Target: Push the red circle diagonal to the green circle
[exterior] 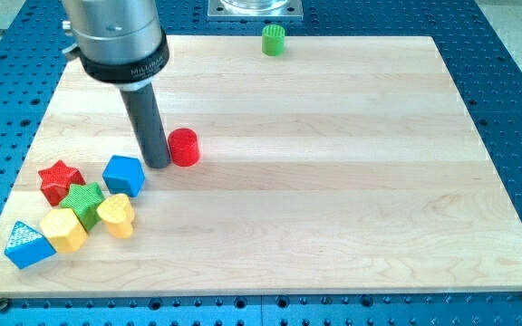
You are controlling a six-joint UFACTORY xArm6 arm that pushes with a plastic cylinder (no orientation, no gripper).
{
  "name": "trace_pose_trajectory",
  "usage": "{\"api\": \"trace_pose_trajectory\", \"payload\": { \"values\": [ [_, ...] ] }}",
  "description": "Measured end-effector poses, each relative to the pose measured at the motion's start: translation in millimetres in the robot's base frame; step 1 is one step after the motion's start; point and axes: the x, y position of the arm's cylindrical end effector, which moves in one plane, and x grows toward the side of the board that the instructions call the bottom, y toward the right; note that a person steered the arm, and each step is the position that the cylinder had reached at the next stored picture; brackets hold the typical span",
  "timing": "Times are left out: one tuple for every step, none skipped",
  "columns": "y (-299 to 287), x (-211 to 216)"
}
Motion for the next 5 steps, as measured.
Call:
{"api": "trace_pose_trajectory", "payload": {
  "values": [
    [32.8,-45.0],
    [31.1,-31.6],
    [-24.3,-33.2],
    [-0.9,2.4],
    [60.6,18.6]
  ]
}}
